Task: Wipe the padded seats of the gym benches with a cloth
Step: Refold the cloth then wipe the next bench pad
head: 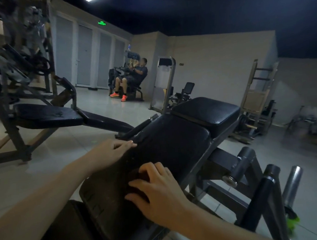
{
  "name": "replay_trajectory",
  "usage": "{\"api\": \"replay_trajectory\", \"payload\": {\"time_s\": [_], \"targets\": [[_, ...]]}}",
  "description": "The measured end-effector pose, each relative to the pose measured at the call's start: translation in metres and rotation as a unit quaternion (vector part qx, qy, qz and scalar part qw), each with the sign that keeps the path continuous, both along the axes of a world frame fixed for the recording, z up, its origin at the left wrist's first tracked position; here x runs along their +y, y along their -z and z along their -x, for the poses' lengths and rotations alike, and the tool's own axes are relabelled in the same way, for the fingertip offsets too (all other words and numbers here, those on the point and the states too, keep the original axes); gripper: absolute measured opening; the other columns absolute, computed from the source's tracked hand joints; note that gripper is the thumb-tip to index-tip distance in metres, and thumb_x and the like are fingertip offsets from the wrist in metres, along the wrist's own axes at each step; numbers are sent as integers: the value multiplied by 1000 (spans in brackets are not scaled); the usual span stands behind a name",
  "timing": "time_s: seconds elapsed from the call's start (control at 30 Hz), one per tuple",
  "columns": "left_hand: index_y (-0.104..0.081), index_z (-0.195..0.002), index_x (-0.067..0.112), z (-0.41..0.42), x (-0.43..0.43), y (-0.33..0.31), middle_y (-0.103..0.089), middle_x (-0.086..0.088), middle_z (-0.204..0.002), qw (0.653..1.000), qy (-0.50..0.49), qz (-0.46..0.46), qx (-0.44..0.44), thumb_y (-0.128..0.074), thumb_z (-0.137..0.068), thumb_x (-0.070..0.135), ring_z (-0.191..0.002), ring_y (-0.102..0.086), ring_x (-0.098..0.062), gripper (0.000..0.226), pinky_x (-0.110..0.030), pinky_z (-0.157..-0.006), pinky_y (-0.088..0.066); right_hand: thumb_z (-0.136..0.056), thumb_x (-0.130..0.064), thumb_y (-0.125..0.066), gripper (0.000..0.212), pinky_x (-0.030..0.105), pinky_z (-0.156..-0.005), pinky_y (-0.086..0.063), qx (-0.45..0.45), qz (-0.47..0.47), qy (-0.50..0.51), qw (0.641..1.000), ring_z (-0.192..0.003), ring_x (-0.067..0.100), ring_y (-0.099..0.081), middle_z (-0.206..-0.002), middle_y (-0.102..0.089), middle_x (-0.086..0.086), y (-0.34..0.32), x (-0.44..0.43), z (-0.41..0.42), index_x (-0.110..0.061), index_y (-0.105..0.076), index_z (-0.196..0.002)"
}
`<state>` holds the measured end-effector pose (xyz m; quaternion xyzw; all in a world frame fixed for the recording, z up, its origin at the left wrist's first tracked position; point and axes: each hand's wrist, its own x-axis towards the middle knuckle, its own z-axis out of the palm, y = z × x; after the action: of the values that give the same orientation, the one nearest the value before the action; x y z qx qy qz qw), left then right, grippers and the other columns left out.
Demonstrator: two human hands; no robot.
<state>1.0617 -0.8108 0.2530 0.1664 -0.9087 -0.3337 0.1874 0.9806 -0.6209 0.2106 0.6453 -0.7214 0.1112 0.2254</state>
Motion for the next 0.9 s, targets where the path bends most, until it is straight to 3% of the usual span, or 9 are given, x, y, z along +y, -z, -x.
{"api": "replay_trajectory", "payload": {"time_s": [0.1, 0.2, 0.37, 0.53, 0.67, 0.77, 0.9], "targets": [[-58, -119, 46, 7, -5, 7, -58, 6, -135, 1000, 27, 13, 7, -52, -98, 39, -121, -53, -9, 23, -26, -97, -42, -95, -43, -51, 31, 33, -82, -52, 19, 19, -56, 998, -97, 17, -48, -116, -51, -3, -2, -2, 12, -27, -72, -108], [-52, -123, 51, 9, -8, 15, -40, 11, -151, 998, 39, 39, -26, -63, -92, 40, -140, -33, -8, 35, -36, -117, -27, -90, -37, -60, 24, 31, -77, -51, 51, 69, -54, 995, -90, 21, -53, -107, -58, 2, -19, 0, 45, -22, -76, -99], [-42, -121, 64, 8, -18, 25, -21, 24, -154, 994, 75, 21, -80, -72, -78, 56, -141, -21, -3, 53, -37, -117, -24, -87, -31, -66, 26, 32, -86, -47, 28, 182, 115, 976, -99, 23, -56, -108, -62, 7, -78, 20, 130, -16, -73, -107], [-39, -124, 62, 11, -16, 22, -19, 24, -155, 994, 68, 17, -82, -74, -77, 53, -142, -22, -6, 60, -37, -117, -24, -88, -23, -72, 24, 27, -81, -38, -11, 269, 172, 948, -96, 22, -56, -105, -66, 8, -86, 18, 147, -13, -73, -110], [-38, -123, 62, 10, -15, 20, -20, 23, -156, 995, 57, 12, -85, -75, -77, 50, -143, -24, -11, 60, -40, -117, -26, -90, -34, -63, 27, 22, -82, -43, -17, 337, 112, 935, -93, 13, -48, -100, -67, 5, -38, 15, 109, -15, -74, -106], [-41, -124, 61, 10, -15, 18, -23, 22, -155, 995, 55, 18, -78, -76, -75, 51, -142, -25, -10, 61, -40, -116, -26, -89, -39, -64, 27, 15, -83, -38, 9, 305, 42, 951, -93, 17, -53, -101, -67, 1, 1, 10, 69, -20, -74, -104], [-44, -123, 59, 11, -12, 15, -27, 17, -156, 995, 52, 24, -83, -77, -75, 48, -143, -25, -11, 61, -41, -117, -28, -91, -36, -70, 20, 23, -78, -46, 47, 243, -64, 967, -91, 16, -53, -102, -65, 0, 22, 13, 43, -22, -75, -104]]}}
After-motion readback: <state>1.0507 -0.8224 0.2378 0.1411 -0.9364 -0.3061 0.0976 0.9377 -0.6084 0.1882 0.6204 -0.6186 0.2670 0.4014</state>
